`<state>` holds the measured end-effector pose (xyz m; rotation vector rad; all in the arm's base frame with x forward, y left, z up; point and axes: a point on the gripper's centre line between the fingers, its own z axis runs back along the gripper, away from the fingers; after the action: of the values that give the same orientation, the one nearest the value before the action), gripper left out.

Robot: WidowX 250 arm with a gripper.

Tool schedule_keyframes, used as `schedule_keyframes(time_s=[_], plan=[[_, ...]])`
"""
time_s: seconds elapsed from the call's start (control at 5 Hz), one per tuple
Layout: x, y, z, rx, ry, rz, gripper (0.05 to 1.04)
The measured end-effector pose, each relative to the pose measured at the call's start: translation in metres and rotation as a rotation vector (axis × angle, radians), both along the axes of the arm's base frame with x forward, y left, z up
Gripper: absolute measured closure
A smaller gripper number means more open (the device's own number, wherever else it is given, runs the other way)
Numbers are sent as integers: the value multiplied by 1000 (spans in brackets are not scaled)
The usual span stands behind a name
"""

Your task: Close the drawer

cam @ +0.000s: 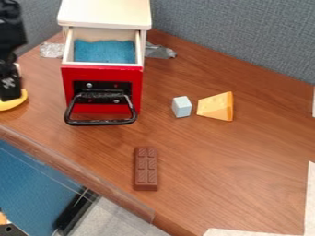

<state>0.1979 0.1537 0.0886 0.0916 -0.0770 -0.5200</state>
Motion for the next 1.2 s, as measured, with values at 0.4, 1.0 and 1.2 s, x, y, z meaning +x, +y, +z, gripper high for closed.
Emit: schedule_keyframes(time_s=[0.4,1.0,1.2], plan=[[-10,-64,-5,69,-60,-204,83],[3,-101,-36,113,-21,-285,83],[11,-104,-41,99,-19,-272,83]])
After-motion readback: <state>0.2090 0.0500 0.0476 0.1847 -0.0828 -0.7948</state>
